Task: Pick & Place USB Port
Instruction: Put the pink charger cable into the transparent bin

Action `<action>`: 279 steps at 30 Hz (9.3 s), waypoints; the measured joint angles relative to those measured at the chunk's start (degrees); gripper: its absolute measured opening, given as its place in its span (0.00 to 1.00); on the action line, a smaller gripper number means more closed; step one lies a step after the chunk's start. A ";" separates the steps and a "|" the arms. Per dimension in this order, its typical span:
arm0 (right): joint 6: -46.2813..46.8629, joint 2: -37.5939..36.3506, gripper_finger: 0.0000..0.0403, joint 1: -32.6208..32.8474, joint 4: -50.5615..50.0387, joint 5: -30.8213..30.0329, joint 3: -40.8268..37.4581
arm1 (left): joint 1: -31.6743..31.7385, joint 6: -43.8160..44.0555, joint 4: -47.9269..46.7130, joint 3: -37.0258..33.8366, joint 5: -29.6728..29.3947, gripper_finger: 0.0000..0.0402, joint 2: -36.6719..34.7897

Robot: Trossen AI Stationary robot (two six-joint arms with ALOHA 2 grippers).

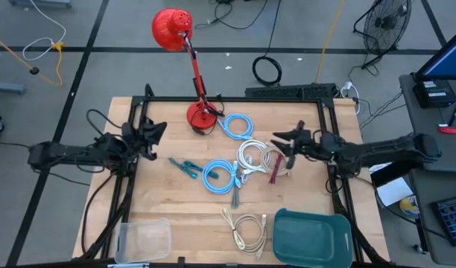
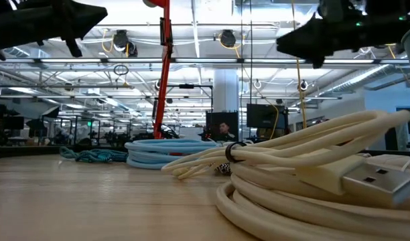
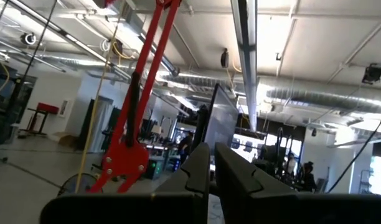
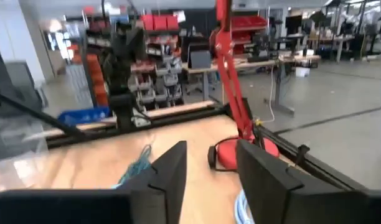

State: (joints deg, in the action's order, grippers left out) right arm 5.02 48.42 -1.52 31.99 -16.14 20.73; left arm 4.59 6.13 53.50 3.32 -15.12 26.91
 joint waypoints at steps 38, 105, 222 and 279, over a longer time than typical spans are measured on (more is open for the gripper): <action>-20.29 40.33 0.45 15.34 -19.76 8.92 31.26 | -0.02 -0.13 0.19 4.80 -1.09 0.06 12.84; 12.98 33.71 0.45 8.03 -74.51 8.87 41.29 | -0.12 1.89 -0.49 4.80 -1.54 0.06 12.73; 2.45 20.99 0.05 13.59 -28.99 -12.88 31.06 | -0.06 2.78 -12.68 4.78 -1.81 0.06 14.48; -19.79 30.61 0.09 19.98 -6.08 -15.40 31.02 | -9.41 -13.04 -1.90 45.66 16.59 0.31 70.31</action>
State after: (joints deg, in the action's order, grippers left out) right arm -14.76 79.02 18.46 25.91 -31.54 51.75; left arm -4.82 -6.91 51.60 48.97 1.48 97.21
